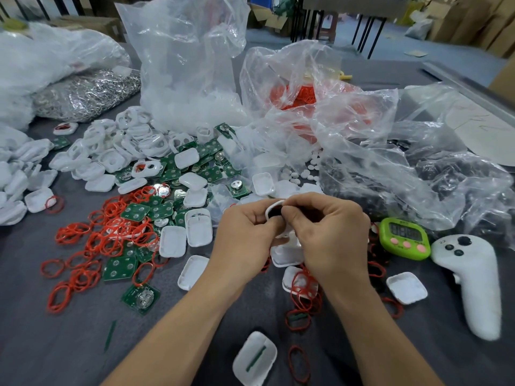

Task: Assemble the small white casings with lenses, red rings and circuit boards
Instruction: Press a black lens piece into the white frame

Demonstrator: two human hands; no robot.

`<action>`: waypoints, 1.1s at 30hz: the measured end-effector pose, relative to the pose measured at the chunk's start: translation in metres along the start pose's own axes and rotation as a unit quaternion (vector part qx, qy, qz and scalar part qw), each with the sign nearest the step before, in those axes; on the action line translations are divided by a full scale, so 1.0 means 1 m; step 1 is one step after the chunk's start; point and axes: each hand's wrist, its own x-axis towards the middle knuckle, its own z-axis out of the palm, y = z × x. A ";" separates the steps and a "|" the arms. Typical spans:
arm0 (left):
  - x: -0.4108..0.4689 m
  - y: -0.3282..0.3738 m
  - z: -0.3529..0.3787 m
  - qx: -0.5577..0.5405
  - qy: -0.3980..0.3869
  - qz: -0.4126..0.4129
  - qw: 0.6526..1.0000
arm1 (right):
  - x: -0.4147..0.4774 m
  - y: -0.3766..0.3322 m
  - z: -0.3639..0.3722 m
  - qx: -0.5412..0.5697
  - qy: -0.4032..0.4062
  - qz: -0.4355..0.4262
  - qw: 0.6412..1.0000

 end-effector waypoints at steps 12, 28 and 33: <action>0.001 0.000 -0.003 0.048 -0.007 0.023 0.999 | 0.009 0.011 -0.002 0.076 -0.038 0.133 0.988; -0.003 0.008 -0.002 -0.011 0.003 -0.001 1.000 | 0.012 0.014 -0.005 0.153 -0.060 0.181 0.970; -0.001 0.008 -0.003 -0.014 0.005 -0.005 1.000 | 0.010 0.011 -0.002 0.143 -0.062 0.180 0.971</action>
